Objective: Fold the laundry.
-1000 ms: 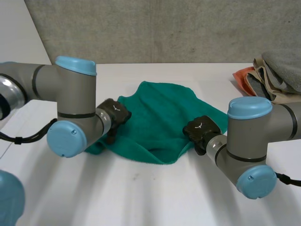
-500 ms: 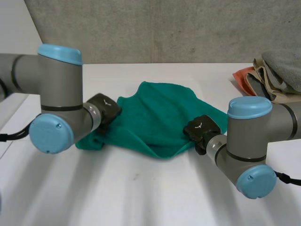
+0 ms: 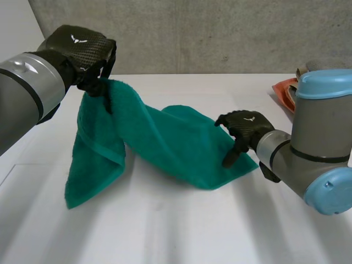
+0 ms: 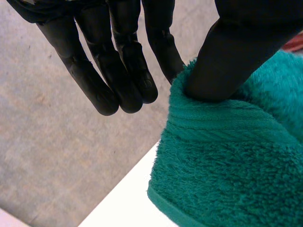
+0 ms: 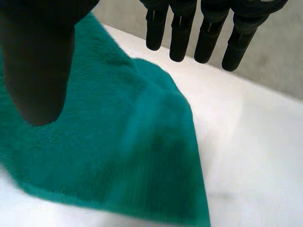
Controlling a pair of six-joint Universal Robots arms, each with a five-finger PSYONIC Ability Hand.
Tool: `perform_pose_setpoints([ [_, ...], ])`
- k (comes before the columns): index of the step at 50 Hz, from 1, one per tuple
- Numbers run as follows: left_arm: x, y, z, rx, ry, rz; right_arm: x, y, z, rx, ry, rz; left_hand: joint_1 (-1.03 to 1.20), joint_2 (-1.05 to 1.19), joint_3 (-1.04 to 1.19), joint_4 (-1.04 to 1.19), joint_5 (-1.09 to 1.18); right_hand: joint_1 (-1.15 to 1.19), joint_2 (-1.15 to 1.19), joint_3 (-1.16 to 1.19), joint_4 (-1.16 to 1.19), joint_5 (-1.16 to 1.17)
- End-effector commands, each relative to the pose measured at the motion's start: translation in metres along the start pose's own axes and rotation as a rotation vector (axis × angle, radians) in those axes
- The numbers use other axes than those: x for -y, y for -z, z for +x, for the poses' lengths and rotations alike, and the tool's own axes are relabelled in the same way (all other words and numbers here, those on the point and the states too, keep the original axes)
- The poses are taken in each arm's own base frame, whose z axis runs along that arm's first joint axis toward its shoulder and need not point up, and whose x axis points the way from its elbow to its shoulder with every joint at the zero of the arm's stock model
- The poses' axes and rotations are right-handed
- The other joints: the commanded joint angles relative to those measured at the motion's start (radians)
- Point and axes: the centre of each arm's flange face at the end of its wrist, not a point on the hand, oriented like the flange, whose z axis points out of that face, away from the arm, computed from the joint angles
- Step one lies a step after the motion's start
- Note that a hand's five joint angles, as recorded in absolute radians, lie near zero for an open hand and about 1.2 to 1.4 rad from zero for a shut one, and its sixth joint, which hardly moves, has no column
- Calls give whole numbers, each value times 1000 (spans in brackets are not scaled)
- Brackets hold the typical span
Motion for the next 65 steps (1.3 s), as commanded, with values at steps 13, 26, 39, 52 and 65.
perform_pose_setpoints([
  [13,84,53,29,-45,15,202,-55,4,-15,61,-331,-124,252,202,210,203,242,-156,-165,-147,-144,-114],
  [26,123,81,22,4,84,312,-77,-13,-56,-25,-314,10,252,202,210,203,242,-168,-177,-159,-156,-126],
  [39,121,80,-29,155,97,298,23,-7,51,-417,-217,388,252,202,210,203,242,1036,1027,1045,1048,1078],
  [52,0,-13,-65,71,80,-52,104,55,94,-212,289,267,252,202,210,203,242,1036,1027,1045,1048,1078],
  [65,-82,-128,-35,27,80,-95,104,-25,100,-116,430,213,252,202,210,203,242,1036,1027,1045,1048,1078],
])
